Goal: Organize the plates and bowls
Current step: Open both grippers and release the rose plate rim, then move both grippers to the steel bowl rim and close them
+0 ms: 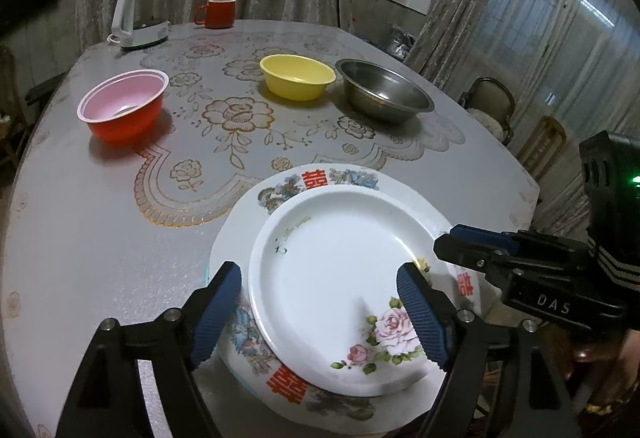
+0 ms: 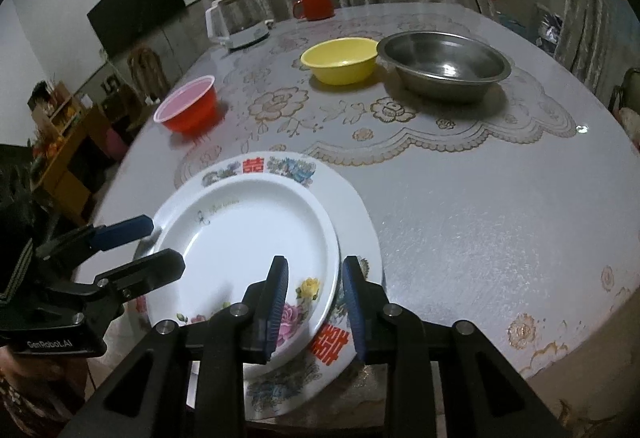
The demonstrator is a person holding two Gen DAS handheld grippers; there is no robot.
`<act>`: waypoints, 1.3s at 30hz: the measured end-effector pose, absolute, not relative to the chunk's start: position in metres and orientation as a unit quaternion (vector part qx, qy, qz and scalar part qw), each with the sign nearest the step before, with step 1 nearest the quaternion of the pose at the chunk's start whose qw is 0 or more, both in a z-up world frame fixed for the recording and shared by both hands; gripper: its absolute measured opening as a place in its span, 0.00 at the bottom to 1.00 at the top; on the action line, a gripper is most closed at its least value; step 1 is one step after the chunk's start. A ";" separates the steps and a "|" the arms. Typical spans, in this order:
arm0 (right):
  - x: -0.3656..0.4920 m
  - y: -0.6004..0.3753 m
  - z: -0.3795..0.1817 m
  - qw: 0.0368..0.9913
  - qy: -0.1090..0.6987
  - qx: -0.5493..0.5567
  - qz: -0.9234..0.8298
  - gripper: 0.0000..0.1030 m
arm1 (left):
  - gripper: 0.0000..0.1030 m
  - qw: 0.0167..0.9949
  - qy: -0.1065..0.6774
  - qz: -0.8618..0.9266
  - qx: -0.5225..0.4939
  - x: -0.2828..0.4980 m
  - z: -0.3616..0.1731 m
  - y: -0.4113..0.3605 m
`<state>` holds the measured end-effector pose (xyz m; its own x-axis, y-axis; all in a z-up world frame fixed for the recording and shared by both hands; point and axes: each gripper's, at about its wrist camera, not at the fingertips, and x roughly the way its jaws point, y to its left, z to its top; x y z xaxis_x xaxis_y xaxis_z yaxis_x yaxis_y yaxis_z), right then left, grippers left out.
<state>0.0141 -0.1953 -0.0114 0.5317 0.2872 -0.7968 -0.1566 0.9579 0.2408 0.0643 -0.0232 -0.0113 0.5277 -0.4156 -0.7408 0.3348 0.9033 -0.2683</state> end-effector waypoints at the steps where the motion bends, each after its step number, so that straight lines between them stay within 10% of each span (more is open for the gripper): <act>1: 0.014 -0.197 -0.010 0.873 0.464 0.076 0.128 0.27 | 0.80 0.872 0.436 -0.215 -0.047 0.065 -0.010 -0.024; 39: 0.114 -0.346 -0.014 0.886 0.404 0.228 0.019 0.42 | 0.96 0.799 0.520 -0.243 -0.179 0.200 0.005 -0.103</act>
<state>0.1136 -0.3465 -0.0143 0.6734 0.2169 -0.7067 0.1507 0.8956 0.4185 0.2001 -0.1033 0.0054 0.3406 -0.5746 -0.7442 0.2012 0.8178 -0.5393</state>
